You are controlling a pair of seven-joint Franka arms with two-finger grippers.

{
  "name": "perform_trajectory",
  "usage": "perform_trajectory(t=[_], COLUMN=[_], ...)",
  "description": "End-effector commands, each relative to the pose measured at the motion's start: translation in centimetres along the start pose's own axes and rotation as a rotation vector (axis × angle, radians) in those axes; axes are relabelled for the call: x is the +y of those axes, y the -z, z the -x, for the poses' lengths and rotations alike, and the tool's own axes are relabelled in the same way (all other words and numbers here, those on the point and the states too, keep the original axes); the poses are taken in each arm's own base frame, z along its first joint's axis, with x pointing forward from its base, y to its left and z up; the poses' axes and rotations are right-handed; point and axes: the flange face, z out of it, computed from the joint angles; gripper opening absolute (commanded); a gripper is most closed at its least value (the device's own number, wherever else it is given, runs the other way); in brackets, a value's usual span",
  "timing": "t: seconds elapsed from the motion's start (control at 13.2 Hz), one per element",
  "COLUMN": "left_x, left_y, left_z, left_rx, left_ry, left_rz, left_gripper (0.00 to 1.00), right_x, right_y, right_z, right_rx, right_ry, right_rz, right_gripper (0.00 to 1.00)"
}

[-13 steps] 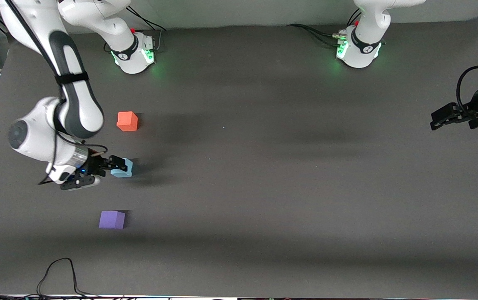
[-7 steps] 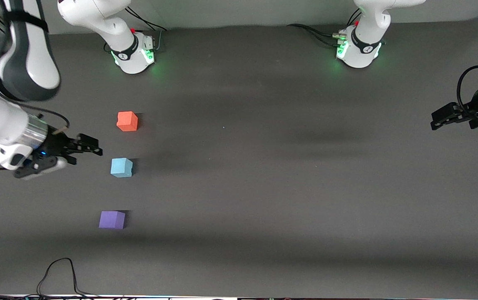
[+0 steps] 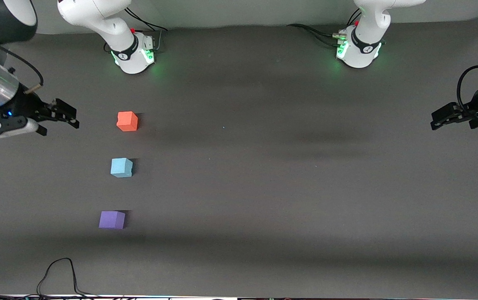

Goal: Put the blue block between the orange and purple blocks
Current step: 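Open the right gripper and lift it off the blue cube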

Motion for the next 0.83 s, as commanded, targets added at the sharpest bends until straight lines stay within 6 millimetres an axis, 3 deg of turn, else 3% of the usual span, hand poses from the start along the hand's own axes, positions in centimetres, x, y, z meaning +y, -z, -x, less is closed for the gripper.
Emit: perform_trajectory(t=[0.0, 0.3, 0.76], left_x=[-0.1, 0.0, -0.1], left_y=[0.5, 0.5, 0.5], left_z=[0.3, 0.3, 0.3], left_rx=[-0.005, -0.005, -0.005], left_ry=[-0.007, -0.008, -0.008], left_rz=[-0.005, -0.005, -0.005], left_gripper=[1.00, 1.00, 1.00], right_x=[-0.5, 0.7, 0.1], right_y=[2.4, 2.7, 2.5], right_z=[1.8, 2.1, 2.0], right_rx=[0.012, 0.011, 0.009], right_ry=[-0.017, -0.033, -0.026], right_rz=[0.045, 0.050, 0.038], right_gripper=[1.00, 1.00, 1.00])
